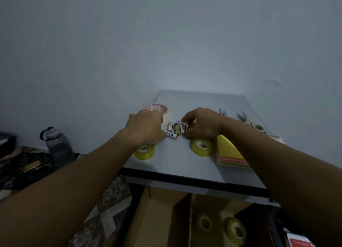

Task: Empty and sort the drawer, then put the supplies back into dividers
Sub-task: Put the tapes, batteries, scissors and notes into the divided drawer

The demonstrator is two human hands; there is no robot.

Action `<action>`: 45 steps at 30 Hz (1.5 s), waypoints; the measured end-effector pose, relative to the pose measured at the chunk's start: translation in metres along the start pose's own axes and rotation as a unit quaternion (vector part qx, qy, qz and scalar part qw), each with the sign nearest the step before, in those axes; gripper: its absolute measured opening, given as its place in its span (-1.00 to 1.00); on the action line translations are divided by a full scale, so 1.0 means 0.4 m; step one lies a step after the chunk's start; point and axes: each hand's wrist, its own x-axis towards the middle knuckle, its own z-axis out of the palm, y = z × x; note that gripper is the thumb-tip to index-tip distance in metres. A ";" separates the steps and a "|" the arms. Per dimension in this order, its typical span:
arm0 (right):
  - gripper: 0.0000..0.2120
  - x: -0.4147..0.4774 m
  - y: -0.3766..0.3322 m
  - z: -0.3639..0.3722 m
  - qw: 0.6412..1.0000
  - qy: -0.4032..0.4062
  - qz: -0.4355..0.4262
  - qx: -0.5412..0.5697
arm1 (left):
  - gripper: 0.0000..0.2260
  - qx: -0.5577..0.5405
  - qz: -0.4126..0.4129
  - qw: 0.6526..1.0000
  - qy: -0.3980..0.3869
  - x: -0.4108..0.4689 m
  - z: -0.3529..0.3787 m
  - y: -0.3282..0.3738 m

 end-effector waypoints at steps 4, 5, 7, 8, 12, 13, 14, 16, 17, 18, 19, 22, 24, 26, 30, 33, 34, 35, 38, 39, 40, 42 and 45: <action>-0.33 0.007 -0.003 0.001 1.000 -0.005 -0.007 0.002 | -0.46 -0.005 0.006 1.000 0.019 -0.005 -0.003 0.011; -0.32 0.009 -0.005 0.002 1.000 -0.004 -0.008 0.004 | -0.44 -0.013 0.007 1.000 0.018 -0.006 -0.006 0.013; -0.32 0.011 -0.010 0.006 1.000 0.001 -0.011 -0.001 | -0.42 -0.034 0.004 0.999 0.011 -0.009 -0.008 0.015; -0.35 0.011 -0.012 0.010 1.000 0.005 -0.012 -0.007 | -0.42 -0.042 0.002 0.999 0.007 -0.010 -0.008 0.016; -0.52 0.013 -0.009 0.019 1.000 0.024 -0.014 -0.010 | -0.54 -0.044 -0.002 0.999 0.006 -0.007 -0.001 0.017; -0.55 0.012 -0.007 0.018 1.000 0.027 -0.013 -0.006 | -0.58 -0.043 -0.002 0.999 0.008 -0.007 0.001 0.017; -0.57 0.010 -0.005 0.017 1.000 0.029 -0.012 -0.001 | -0.61 -0.044 -0.003 0.999 0.013 -0.008 0.003 0.017; -0.59 0.007 -0.001 0.016 0.999 0.030 -0.011 0.003 | -0.68 -0.049 -0.008 0.998 0.028 -0.010 0.006 0.017; -0.59 0.005 -0.001 0.016 1.000 0.029 -0.010 0.003 | -0.71 -0.048 -0.012 0.998 0.036 -0.010 0.008 0.017; -0.59 0.004 -0.001 0.017 1.000 0.028 -0.009 0.004 | -0.74 -0.048 -0.016 0.998 0.040 -0.010 0.009 0.017; -0.58 0.003 -0.001 0.017 1.000 0.029 -0.009 0.004 | -0.76 -0.048 -0.020 0.998 0.039 -0.009 0.009 0.018; -0.55 -0.001 0.000 0.015 1.000 0.030 -0.003 0.008 | -0.77 -0.056 -0.021 0.998 0.030 -0.006 0.010 0.020; -0.53 -0.005 -0.001 0.013 0.999 0.028 0.003 0.017 | -0.78 -0.074 -0.024 0.996 0.030 -0.005 0.006 0.022; -0.51 -0.010 -0.002 0.013 0.999 0.026 0.005 0.025 | -0.80 -0.101 -0.033 0.994 0.031 -0.005 0.000 0.024; -0.43 -0.019 -0.006 0.014 0.999 0.023 0.005 0.037 | -0.78 -0.155 -0.043 0.986 0.030 -0.007 -0.009 0.029; -0.44 -0.022 -0.007 0.015 0.999 0.026 0.002 0.040 | -0.73 -0.180 -0.040 0.983 0.023 -0.012 -0.021 0.036; -0.46 -0.021 -0.006 0.016 0.999 0.025 0.000 0.039 | -0.70 -0.187 -0.037 0.982 0.014 -0.012 -0.024 0.037; -0.48 -0.019 -0.005 0.017 0.999 0.025 -0.003 0.038 | -0.65 -0.194 -0.034 0.980 -0.001 -0.013 -0.025 0.037; -0.49 -0.013 -0.003 0.018 0.999 0.024 -0.008 0.034 | -0.52 -0.206 -0.024 0.977 -0.050 -0.018 -0.024 0.040; -0.51 -0.011 -0.003 0.018 0.999 0.024 -0.010 0.032 | -0.50 -0.201 -0.017 0.978 -0.054 -0.018 -0.022 0.042; -0.53 -0.010 -0.004 0.018 0.999 0.025 -0.012 0.031 | -0.48 -0.195 -0.012 0.979 -0.053 -0.018 -0.020 0.043; -0.56 -0.007 -0.003 0.020 0.999 0.028 -0.016 0.030 | -0.52 -0.184 -0.007 0.982 -0.042 -0.016 -0.016 0.044; -0.64 -0.004 0.000 0.023 0.999 0.030 -0.022 0.027 | -0.67 -0.181 -0.007 0.983 -0.031 -0.016 -0.009 0.040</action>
